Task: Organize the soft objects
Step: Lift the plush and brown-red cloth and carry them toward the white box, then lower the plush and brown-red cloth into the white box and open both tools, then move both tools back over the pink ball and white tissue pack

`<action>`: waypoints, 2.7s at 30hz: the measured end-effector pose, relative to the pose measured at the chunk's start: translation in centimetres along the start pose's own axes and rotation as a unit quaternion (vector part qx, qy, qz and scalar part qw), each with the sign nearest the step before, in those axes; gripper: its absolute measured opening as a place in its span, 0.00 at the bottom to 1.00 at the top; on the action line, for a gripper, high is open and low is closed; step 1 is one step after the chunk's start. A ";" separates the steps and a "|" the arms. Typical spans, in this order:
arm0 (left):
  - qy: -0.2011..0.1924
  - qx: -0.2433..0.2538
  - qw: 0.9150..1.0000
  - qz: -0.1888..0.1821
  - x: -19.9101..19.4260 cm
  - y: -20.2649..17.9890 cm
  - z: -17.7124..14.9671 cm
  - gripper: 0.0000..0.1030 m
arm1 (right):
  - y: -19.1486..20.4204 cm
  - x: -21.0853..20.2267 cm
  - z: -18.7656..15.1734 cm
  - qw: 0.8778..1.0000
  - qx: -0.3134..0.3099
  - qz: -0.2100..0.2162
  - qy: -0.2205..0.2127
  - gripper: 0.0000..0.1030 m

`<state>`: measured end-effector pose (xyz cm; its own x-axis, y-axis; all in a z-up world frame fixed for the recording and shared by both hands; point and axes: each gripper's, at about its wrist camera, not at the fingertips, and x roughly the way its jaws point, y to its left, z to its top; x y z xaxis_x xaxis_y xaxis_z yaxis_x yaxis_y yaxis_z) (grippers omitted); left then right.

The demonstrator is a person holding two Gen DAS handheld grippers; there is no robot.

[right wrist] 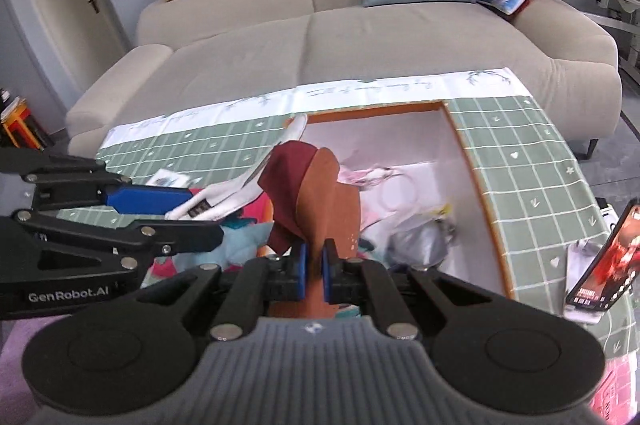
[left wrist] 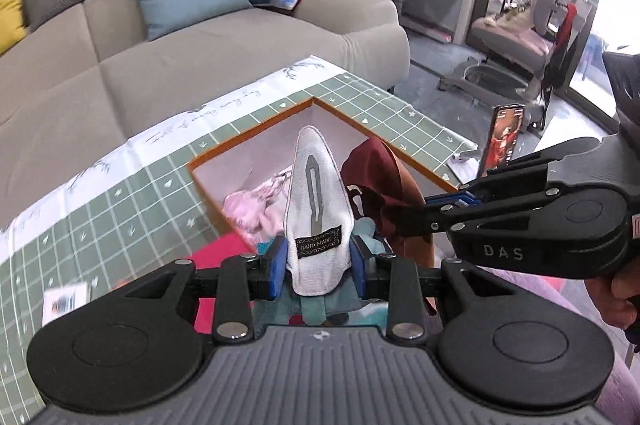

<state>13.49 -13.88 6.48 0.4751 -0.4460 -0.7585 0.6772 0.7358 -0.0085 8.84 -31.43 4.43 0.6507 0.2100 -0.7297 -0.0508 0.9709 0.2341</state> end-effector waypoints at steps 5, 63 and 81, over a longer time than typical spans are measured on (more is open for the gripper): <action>0.027 0.011 1.000 0.006 4.1 0.2 2.7 0.36 | -2.7 2.9 1.9 1.000 0.007 -0.011 0.007 0.05; 0.067 0.044 0.995 0.054 8.4 1.6 3.1 0.62 | -3.0 7.9 1.4 0.991 -0.065 -0.097 0.064 0.57; -0.004 0.030 0.998 0.058 -1.3 -0.6 -4.9 0.64 | 2.6 1.1 -5.3 0.994 -0.047 -0.076 0.058 0.62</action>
<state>9.71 -11.25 4.26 0.5564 -0.3629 -0.7475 0.6494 0.7511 0.1187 5.44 -28.09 0.86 0.5648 0.0671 -0.8225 -0.0326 0.9977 0.0590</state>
